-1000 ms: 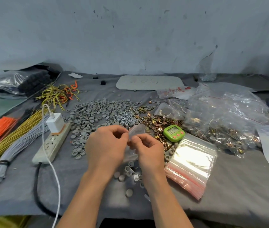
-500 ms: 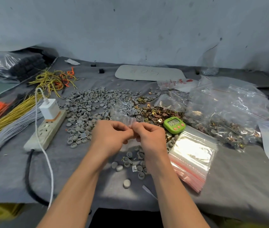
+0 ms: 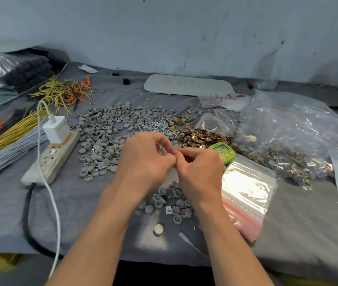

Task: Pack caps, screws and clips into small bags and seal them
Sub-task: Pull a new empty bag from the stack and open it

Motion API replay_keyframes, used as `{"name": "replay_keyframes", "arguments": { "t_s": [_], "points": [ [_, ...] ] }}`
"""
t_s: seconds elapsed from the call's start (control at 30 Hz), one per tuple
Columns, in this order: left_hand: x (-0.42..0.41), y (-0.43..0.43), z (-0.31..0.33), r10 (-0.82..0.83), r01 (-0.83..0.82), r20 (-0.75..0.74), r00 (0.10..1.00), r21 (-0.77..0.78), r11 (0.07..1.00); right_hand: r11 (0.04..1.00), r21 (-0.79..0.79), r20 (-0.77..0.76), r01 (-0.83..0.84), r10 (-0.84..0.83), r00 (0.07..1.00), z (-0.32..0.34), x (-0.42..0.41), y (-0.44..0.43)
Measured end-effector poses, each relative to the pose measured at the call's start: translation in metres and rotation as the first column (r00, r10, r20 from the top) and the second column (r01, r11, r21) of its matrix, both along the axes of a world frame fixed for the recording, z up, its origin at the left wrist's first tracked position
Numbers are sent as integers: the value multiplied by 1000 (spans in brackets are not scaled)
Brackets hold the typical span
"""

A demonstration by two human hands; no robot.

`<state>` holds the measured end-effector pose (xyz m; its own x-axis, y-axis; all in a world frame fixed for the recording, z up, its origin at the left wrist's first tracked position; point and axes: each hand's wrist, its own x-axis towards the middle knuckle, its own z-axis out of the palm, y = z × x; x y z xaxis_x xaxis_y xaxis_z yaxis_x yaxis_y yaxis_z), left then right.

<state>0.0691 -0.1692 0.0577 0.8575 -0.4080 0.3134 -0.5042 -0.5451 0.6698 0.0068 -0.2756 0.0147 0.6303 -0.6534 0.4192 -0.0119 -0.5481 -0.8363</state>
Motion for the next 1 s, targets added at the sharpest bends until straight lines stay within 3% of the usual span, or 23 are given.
{"name": "replay_keyframes", "arguments": {
  "t_s": [0.1,0.2,0.37,0.43,0.53,0.63,0.7,0.8,0.9,1.0],
  "points": [
    [-7,2,-4,58,-65,206,977,26,998,999,36,-66,-19,21,998,1,-1,-4],
    [-4,9,-9,89,-88,152,984,-14,996,988,149,-96,-50,64,993,1,-2,-4],
    [-8,18,-14,109,-177,246,963,274,945,968,244,-54,-56,71,996,5,-3,4],
    [-6,20,-9,199,-281,297,934,262,923,986,162,-60,-43,53,997,6,-4,6],
    [-3,23,0,300,-431,419,857,264,863,995,-93,-140,21,-34,990,6,-5,14],
    [-7,26,-3,189,-381,497,847,320,867,967,-225,-255,123,-180,950,5,-3,15],
    [-10,28,-13,127,-308,520,845,279,910,969,-180,-266,169,-213,940,3,-3,12],
    [-13,26,-28,131,-236,463,876,176,956,995,10,-110,96,-95,989,-2,-4,14],
    [-12,21,-39,110,-177,395,912,137,975,991,-82,-43,-109,106,993,-5,-7,24],
    [-10,21,-48,90,-121,343,935,70,990,969,-138,-144,-204,185,972,-11,-6,27]
  ]
}}
